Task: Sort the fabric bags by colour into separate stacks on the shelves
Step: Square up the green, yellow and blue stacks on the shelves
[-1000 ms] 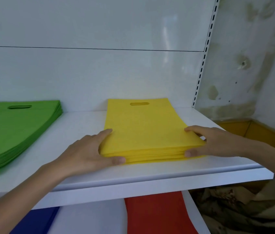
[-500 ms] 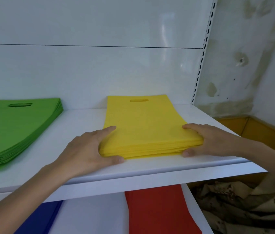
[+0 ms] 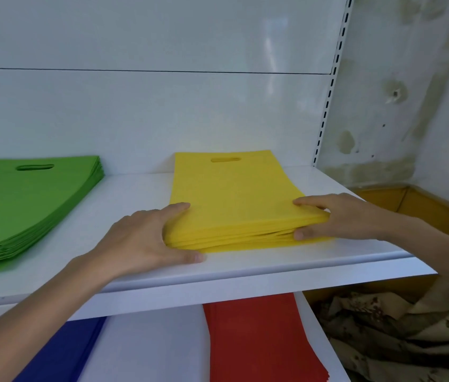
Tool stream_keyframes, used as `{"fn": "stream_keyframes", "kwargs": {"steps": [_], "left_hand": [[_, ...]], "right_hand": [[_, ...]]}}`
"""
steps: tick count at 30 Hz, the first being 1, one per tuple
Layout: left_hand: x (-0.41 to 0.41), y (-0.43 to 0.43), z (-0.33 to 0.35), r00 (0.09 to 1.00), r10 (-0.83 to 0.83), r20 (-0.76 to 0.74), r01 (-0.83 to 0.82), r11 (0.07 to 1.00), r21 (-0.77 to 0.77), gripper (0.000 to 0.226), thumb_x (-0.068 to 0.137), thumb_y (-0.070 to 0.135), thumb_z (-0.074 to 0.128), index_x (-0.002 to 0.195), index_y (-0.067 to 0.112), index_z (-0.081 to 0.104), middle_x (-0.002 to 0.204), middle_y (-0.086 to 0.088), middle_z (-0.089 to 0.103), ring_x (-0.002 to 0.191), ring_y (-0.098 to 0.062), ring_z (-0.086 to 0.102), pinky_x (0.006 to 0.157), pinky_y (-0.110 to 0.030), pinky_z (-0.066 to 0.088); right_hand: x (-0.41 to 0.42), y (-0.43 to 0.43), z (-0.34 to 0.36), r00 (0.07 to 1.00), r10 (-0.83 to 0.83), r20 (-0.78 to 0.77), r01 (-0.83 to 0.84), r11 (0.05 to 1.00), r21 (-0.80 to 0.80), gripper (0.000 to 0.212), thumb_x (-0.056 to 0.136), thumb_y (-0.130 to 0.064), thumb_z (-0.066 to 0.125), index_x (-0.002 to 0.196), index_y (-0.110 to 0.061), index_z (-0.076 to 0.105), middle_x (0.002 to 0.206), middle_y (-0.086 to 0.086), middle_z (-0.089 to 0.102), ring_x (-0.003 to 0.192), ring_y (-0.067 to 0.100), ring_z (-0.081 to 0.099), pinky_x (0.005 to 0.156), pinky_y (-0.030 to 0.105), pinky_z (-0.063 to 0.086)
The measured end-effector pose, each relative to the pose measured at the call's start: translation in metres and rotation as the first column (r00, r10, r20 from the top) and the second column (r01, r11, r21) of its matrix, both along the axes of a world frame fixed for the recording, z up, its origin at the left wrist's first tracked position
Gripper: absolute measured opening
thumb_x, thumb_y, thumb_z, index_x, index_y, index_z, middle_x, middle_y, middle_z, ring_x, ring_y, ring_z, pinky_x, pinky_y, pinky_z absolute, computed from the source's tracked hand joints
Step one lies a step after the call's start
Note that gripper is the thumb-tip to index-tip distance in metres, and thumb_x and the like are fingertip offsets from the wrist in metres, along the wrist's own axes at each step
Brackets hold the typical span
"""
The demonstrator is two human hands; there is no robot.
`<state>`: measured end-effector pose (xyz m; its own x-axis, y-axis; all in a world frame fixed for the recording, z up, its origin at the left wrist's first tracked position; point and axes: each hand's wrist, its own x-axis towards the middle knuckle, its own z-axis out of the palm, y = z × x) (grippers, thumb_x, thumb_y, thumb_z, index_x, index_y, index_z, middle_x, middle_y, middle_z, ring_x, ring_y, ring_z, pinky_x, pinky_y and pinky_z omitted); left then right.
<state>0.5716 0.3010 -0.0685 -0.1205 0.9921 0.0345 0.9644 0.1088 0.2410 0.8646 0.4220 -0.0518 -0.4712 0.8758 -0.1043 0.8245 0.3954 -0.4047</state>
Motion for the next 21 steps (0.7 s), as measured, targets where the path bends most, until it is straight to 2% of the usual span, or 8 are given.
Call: {"fn": "stream_keyframes", "kwargs": {"steps": [4, 6, 9, 12, 14, 16, 19, 21], "left_hand": [[0.003, 0.005, -0.001, 1.0, 0.014, 0.008, -0.015, 0.999, 0.049, 0.089, 0.061, 0.078, 0.055, 0.139, 0.049, 0.023, 0.138, 0.012, 0.046, 0.123, -0.016, 0.044, 0.082, -0.028, 0.036], [0.0, 0.006, -0.002, 0.999, -0.011, 0.045, 0.01, 0.999, 0.031, 0.09, 0.055, 0.084, 0.051, 0.136, 0.052, 0.027, 0.14, 0.015, 0.044, 0.125, -0.014, 0.044, 0.089, -0.028, 0.039], [-0.008, 0.005, 0.0, 0.984, -0.045, 0.172, 0.042, 0.999, 0.022, 0.1, 0.038, 0.094, 0.046, 0.13, 0.057, 0.034, 0.138, 0.017, 0.046, 0.123, -0.01, 0.046, 0.097, -0.029, 0.04], [-0.013, 0.005, 0.003, 0.966, -0.072, 0.249, 0.061, 0.997, 0.051, 0.113, 0.02, 0.098, 0.04, 0.126, 0.058, 0.04, 0.135, 0.017, 0.048, 0.12, -0.008, 0.047, 0.093, -0.024, 0.04], [-0.015, 0.005, 0.004, 0.972, -0.074, 0.222, 0.067, 0.997, 0.039, 0.114, 0.018, 0.101, 0.033, 0.125, 0.06, 0.038, 0.134, 0.018, 0.048, 0.122, -0.008, 0.046, 0.095, -0.026, 0.039], [-0.017, 0.005, 0.003, 0.99, -0.07, 0.121, 0.073, 0.997, -0.015, 0.113, 0.021, 0.101, 0.027, 0.127, 0.063, 0.03, 0.135, 0.018, 0.046, 0.123, -0.01, 0.043, 0.094, -0.029, 0.038], [-0.019, 0.005, 0.001, 0.996, -0.083, 0.019, 0.085, 0.994, -0.067, 0.119, 0.022, 0.103, 0.011, 0.133, 0.062, 0.02, 0.136, 0.016, 0.043, 0.124, -0.011, 0.041, 0.09, -0.028, 0.037], [-0.014, 0.005, 0.001, 0.994, -0.099, -0.046, 0.094, 0.992, -0.088, 0.111, 0.036, 0.102, 0.015, 0.138, 0.058, 0.014, 0.139, 0.012, 0.04, 0.126, -0.014, 0.039, 0.094, -0.03, 0.037]], "right_hand": [[-0.002, 0.003, 0.007, 1.0, 0.007, -0.022, -0.008, 0.999, -0.031, 0.081, 0.064, -0.062, 0.066, 0.136, -0.04, 0.04, 0.147, -0.01, 0.036, 0.134, 0.013, 0.034, 0.099, 0.024, 0.03], [-0.001, 0.001, 0.007, 1.0, 0.014, -0.019, -0.015, 0.999, -0.046, 0.083, 0.063, -0.062, 0.067, 0.138, -0.039, 0.038, 0.147, -0.009, 0.035, 0.134, 0.013, 0.033, 0.1, 0.025, 0.03], [-0.001, -0.007, 0.008, 1.0, 0.016, 0.001, -0.015, 0.995, -0.095, 0.1, 0.049, -0.071, 0.062, 0.14, -0.04, 0.033, 0.148, -0.009, 0.032, 0.134, 0.012, 0.032, 0.102, 0.027, 0.031], [-0.004, -0.015, 0.006, 0.999, 0.037, 0.02, -0.035, 0.995, -0.095, 0.104, 0.047, -0.072, 0.059, 0.141, -0.04, 0.028, 0.15, -0.01, 0.028, 0.136, 0.012, 0.029, 0.105, 0.027, 0.028], [-0.008, -0.021, 0.004, 0.996, 0.064, 0.06, -0.06, 0.997, -0.058, 0.106, 0.051, -0.072, 0.055, 0.145, -0.037, 0.022, 0.151, -0.011, 0.025, 0.137, 0.012, 0.027, 0.107, 0.027, 0.025], [-0.013, -0.027, 0.003, 0.991, 0.075, 0.107, -0.073, 0.997, -0.023, 0.107, 0.054, -0.075, 0.048, 0.147, -0.033, 0.017, 0.152, -0.006, 0.024, 0.137, 0.014, 0.026, 0.108, 0.028, 0.025], [-0.017, -0.032, -0.004, 0.982, 0.054, 0.182, -0.058, 0.998, 0.015, 0.096, 0.07, -0.076, 0.04, 0.148, -0.032, 0.007, 0.152, 0.001, 0.019, 0.139, 0.021, 0.021, 0.11, 0.035, 0.022], [-0.015, -0.03, -0.009, 0.966, 0.043, 0.257, -0.065, 0.995, 0.08, 0.088, 0.077, -0.073, 0.035, 0.148, -0.033, 0.003, 0.154, 0.004, 0.015, 0.139, 0.024, 0.019, 0.11, 0.036, 0.021]]}}
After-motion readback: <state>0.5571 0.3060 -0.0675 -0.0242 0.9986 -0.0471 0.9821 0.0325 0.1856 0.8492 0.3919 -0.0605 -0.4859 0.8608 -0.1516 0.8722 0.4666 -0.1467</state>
